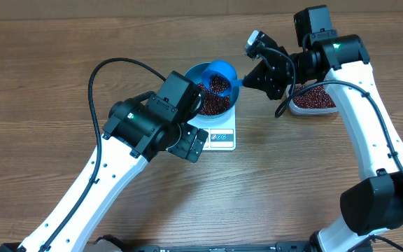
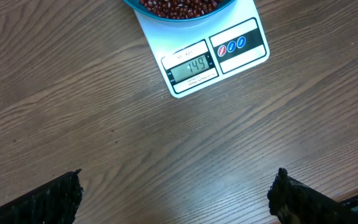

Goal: Scoop item into bowl and weigh 150g on scale
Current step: 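Hold the scoop tilted over the bowl, shaking out a few beans, then carry the scoop right to the clear bean tub with the right gripper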

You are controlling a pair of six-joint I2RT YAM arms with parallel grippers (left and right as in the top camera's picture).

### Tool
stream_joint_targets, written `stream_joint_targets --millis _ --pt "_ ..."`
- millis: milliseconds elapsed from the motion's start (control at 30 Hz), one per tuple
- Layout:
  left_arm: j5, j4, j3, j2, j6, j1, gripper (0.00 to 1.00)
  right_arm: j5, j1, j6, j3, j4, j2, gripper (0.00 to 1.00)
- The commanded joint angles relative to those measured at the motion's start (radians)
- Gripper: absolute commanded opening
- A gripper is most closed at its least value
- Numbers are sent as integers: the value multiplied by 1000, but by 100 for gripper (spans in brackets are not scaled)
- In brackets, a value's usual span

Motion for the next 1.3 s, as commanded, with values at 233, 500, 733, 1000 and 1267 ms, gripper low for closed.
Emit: stream_joint_targets --millis 233,500,733,1000,1267 --pt "-9 1 -2 7 -7 -6 99 -39 6 -19 31 0 1 4" --pt "-9 1 -2 7 -8 -6 100 -39 6 -2 31 1 1 4" --pt "-9 1 -2 7 -7 -6 100 -38 5 10 31 8 1 4" --pt "-9 1 -2 7 -8 -6 100 -38 -11 59 31 43 2 4" --pt "-9 1 -2 7 -7 -6 100 -106 -88 161 31 86 2 4"
